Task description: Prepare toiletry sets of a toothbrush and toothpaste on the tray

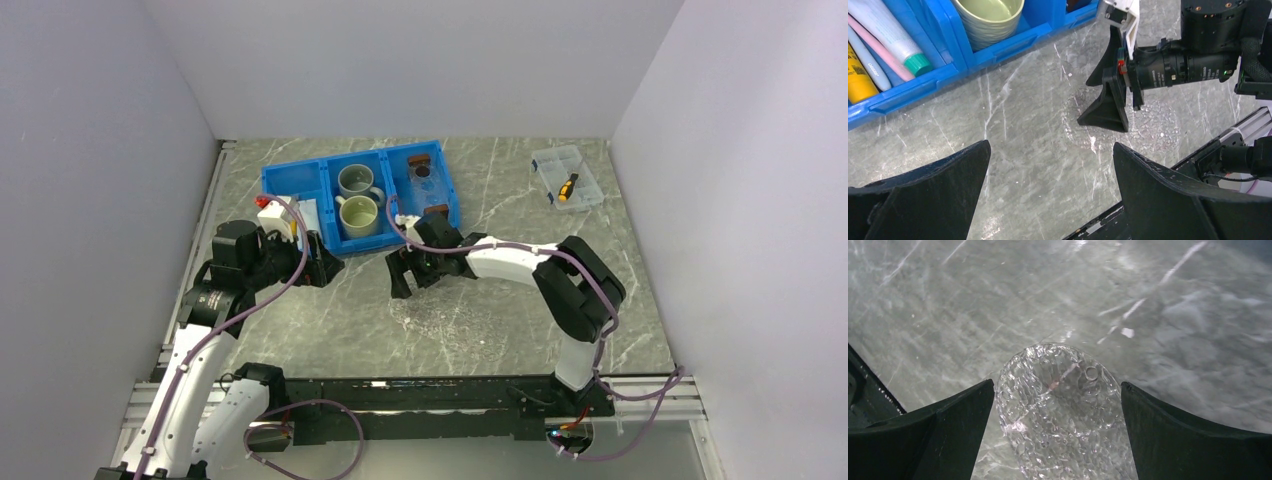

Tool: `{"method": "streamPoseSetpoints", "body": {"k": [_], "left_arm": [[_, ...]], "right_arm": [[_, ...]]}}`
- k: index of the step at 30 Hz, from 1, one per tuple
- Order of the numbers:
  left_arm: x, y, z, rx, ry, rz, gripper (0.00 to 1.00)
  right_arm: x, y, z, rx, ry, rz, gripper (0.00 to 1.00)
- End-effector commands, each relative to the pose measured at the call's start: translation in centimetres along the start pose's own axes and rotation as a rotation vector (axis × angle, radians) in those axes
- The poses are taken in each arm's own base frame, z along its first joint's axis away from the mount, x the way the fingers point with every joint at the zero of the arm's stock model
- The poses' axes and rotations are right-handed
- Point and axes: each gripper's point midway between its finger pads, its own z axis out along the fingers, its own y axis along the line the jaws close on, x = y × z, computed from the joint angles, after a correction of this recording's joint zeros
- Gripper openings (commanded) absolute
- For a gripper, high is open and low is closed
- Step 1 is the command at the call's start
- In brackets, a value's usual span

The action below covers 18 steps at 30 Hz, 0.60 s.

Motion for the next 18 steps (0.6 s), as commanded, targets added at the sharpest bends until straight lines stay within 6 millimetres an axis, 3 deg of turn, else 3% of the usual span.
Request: {"method": "streamPoseSetpoints", "body": {"k": [1,6,11,14,18], "left_arm": [[-0.9,-0.1,-0.2,-0.002,-0.038,0.025,0.99],[-1.1,-0.1,-0.4,-0.007,-0.05,0.029,0.99],[-0.9,-0.3,-0.4,0.004,-0.049,0.029,0.99],[-0.7,-0.8,-0.1,0.033,-0.038,0.024,0.99],[-0.5,-1.8,0.0,0.082,-0.021,0.006,0.99]], "right_arm": [[1.7,2.0,0.6,-0.062,0.073,-0.056,1.0],[0.1,2.0,-0.6,0.005,-0.011,-0.062,1.0],[-2.6,1.5,-4.9,0.114,-0.153,-0.035,1.0],[-2.5,0.5,-7.4,0.201,-0.188,0.022,1.0],[-0.3,-1.6,-10.5,0.339,-0.209,0.147,1.0]]}}
